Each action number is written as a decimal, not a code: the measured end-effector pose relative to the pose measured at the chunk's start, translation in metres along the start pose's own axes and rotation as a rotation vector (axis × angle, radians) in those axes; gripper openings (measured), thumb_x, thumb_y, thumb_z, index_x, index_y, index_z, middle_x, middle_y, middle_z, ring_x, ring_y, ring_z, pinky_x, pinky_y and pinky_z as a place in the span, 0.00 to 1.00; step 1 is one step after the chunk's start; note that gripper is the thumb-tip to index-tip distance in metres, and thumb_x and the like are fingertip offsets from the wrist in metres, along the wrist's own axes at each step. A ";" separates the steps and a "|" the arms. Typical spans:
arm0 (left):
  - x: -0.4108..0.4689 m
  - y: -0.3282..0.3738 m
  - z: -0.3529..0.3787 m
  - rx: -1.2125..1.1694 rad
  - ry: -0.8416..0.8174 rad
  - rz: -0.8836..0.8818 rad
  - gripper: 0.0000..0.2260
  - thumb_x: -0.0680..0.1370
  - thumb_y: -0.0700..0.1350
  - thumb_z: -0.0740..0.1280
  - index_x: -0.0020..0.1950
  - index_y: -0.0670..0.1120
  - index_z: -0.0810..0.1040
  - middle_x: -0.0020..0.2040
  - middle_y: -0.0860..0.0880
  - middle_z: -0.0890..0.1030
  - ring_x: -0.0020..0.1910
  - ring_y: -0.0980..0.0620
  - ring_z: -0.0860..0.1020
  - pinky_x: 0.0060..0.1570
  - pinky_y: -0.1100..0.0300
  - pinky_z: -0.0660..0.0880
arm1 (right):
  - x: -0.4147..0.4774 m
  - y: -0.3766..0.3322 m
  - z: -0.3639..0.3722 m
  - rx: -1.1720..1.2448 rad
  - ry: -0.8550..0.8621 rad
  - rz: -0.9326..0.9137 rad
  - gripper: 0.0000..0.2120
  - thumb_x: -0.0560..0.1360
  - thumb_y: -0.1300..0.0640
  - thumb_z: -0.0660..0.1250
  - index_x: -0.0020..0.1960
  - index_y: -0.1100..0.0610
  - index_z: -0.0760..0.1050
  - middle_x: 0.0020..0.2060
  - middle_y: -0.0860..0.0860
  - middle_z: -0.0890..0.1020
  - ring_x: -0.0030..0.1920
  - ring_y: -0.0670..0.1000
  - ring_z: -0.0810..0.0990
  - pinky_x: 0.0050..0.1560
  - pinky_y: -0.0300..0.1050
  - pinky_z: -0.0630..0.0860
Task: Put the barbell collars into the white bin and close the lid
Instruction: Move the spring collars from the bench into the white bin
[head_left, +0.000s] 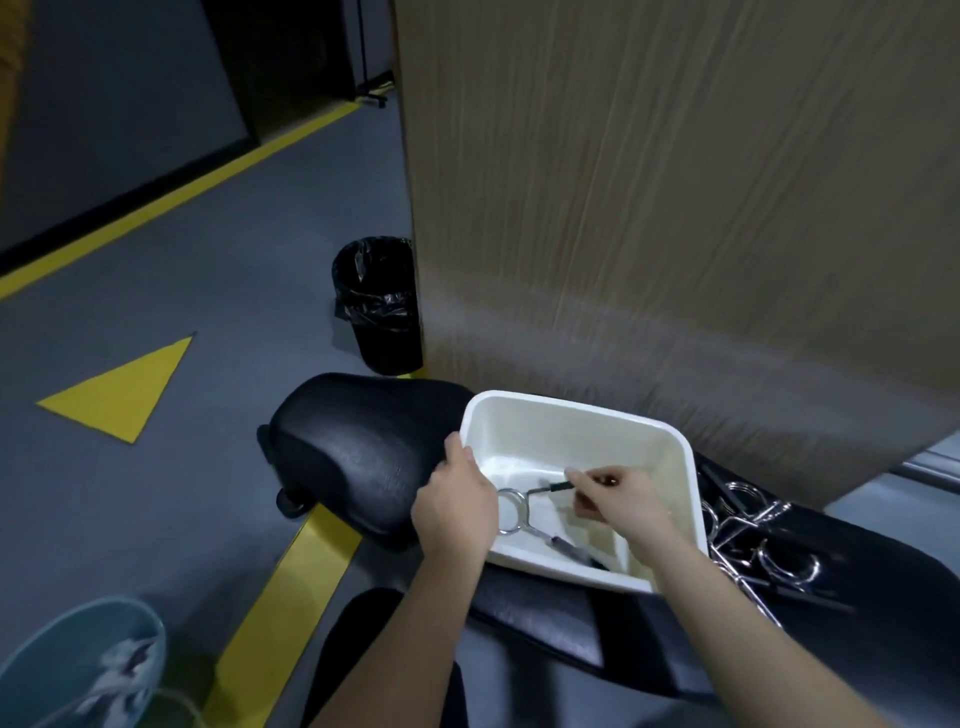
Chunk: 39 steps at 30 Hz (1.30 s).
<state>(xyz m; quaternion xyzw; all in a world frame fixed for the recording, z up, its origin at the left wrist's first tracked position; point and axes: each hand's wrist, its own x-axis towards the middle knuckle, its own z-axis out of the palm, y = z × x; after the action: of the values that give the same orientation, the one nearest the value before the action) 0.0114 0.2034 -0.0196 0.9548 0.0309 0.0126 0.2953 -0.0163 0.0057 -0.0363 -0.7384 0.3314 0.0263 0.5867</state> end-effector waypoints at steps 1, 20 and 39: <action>0.000 0.003 0.001 0.017 -0.002 0.005 0.13 0.84 0.49 0.50 0.66 0.49 0.67 0.52 0.44 0.82 0.49 0.36 0.80 0.40 0.52 0.67 | 0.003 0.007 -0.002 -0.068 -0.008 -0.019 0.16 0.71 0.50 0.77 0.45 0.64 0.83 0.35 0.59 0.84 0.35 0.53 0.82 0.42 0.48 0.84; 0.003 0.004 0.006 0.051 0.049 0.033 0.13 0.84 0.48 0.51 0.65 0.47 0.69 0.42 0.45 0.81 0.41 0.39 0.79 0.38 0.50 0.75 | 0.029 0.030 0.011 -0.600 -0.123 -0.137 0.16 0.81 0.55 0.63 0.67 0.57 0.71 0.61 0.58 0.78 0.59 0.58 0.78 0.59 0.48 0.73; -0.006 0.020 -0.007 0.291 0.084 0.192 0.20 0.82 0.52 0.56 0.70 0.44 0.72 0.54 0.40 0.79 0.51 0.37 0.77 0.42 0.46 0.73 | -0.078 0.047 -0.129 -0.275 0.654 -0.399 0.10 0.77 0.64 0.63 0.53 0.58 0.81 0.49 0.54 0.80 0.53 0.57 0.79 0.56 0.50 0.74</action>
<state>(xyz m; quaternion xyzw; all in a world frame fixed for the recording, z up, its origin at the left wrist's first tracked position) 0.0062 0.1909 -0.0029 0.9847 -0.0467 0.0759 0.1496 -0.1466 -0.0770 -0.0028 -0.8291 0.3442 -0.2804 0.3398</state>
